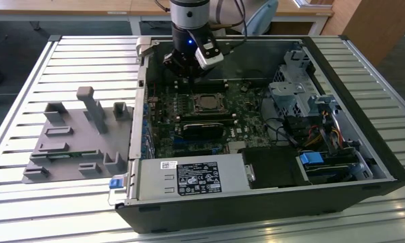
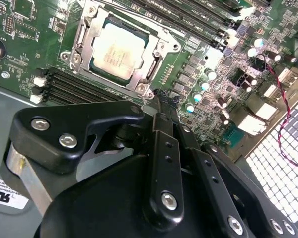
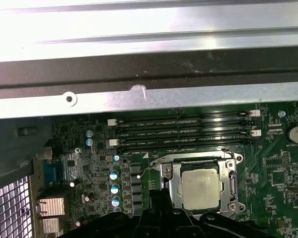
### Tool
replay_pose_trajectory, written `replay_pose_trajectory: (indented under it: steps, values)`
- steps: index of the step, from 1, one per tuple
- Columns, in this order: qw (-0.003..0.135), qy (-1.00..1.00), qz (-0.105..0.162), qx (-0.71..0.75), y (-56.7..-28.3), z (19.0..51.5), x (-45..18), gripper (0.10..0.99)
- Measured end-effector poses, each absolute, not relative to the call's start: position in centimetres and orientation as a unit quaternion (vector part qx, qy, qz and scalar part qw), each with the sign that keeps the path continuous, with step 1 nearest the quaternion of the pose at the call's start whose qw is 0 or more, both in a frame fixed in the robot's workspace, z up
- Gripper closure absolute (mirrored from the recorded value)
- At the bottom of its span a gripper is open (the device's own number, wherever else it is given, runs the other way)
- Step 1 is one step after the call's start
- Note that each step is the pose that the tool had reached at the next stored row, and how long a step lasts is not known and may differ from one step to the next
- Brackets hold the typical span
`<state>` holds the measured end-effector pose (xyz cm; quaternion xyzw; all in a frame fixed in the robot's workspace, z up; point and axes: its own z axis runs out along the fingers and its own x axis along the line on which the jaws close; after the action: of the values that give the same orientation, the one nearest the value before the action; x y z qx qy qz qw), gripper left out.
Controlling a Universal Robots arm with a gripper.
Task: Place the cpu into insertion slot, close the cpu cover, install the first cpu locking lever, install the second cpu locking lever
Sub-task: 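Install the first cpu locking lever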
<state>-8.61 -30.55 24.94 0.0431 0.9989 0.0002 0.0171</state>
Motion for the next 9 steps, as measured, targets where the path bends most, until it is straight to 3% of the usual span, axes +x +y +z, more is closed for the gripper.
replay_pose_trajectory:
  steps: [9]
  values:
    - [0.017, 0.999, 0.000, 0.043, -30.55, 24.95, -8.80, 0.980]
